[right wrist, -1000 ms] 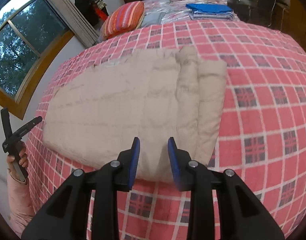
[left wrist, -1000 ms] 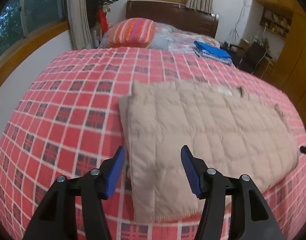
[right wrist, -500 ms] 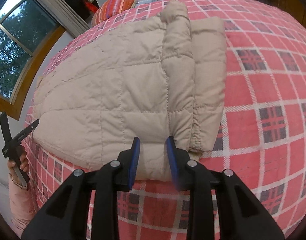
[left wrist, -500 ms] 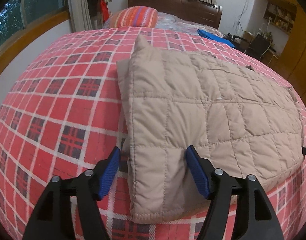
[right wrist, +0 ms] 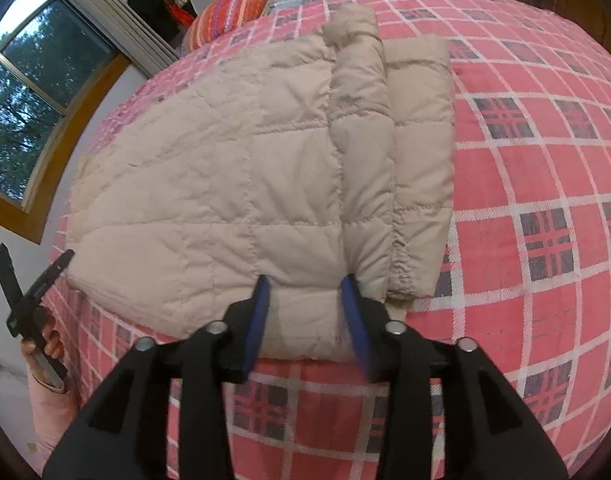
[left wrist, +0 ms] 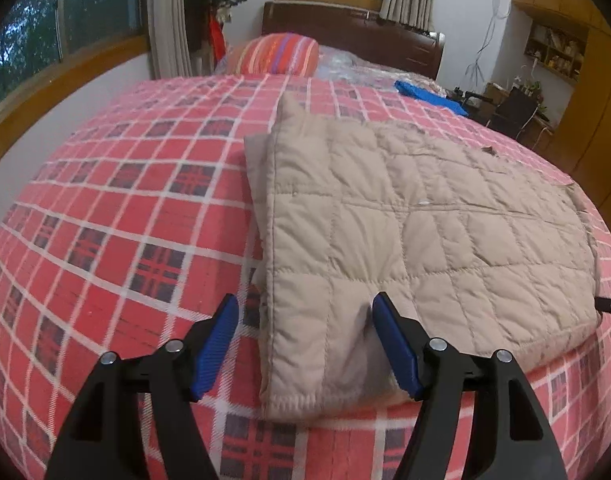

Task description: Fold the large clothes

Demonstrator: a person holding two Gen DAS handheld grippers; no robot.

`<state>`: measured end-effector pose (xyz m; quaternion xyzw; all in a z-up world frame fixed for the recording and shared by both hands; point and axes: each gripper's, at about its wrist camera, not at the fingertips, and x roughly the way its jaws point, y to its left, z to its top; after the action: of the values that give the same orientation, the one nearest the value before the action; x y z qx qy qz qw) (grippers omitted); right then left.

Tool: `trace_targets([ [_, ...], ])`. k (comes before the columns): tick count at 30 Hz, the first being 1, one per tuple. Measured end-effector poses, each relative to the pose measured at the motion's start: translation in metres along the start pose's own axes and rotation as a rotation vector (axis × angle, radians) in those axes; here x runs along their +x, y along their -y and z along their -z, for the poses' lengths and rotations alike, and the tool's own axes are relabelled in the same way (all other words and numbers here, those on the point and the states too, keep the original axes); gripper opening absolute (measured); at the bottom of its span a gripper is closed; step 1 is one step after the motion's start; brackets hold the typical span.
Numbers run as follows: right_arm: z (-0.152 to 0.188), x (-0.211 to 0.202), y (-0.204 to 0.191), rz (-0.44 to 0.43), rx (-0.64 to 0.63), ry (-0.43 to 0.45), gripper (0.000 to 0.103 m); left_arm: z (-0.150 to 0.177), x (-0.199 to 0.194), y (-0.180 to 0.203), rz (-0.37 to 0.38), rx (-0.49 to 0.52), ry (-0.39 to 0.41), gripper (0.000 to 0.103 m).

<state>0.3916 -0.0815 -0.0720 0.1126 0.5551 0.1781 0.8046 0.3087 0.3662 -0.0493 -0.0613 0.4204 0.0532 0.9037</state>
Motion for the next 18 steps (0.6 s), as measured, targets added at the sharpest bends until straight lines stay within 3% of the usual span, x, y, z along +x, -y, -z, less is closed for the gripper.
trace_targets([
  [4, -0.004, -0.018, -0.005, -0.001, -0.017, 0.048, 0.048, -0.001, -0.013, -0.001, -0.005, 0.010, 0.026, 0.070],
  [6, -0.006, -0.028, -0.007, -0.002, -0.022, 0.081, 0.057, -0.003, -0.019, -0.001, -0.001, 0.016, 0.040, 0.070],
  [8, -0.012, -0.040, -0.006, 0.026, -0.026, 0.133, 0.072, -0.004, -0.023, -0.001, -0.002, 0.019, 0.053, 0.070],
  [11, -0.020, -0.048, 0.002, 0.042, -0.007, 0.166, 0.080, -0.007, -0.024, -0.003, -0.002, 0.025, 0.060, 0.070],
  [18, -0.037, -0.022, 0.023, 0.031, 0.036, 0.133, 0.081, -0.024, -0.007, -0.015, 0.024, 0.009, 0.028, 0.076],
])
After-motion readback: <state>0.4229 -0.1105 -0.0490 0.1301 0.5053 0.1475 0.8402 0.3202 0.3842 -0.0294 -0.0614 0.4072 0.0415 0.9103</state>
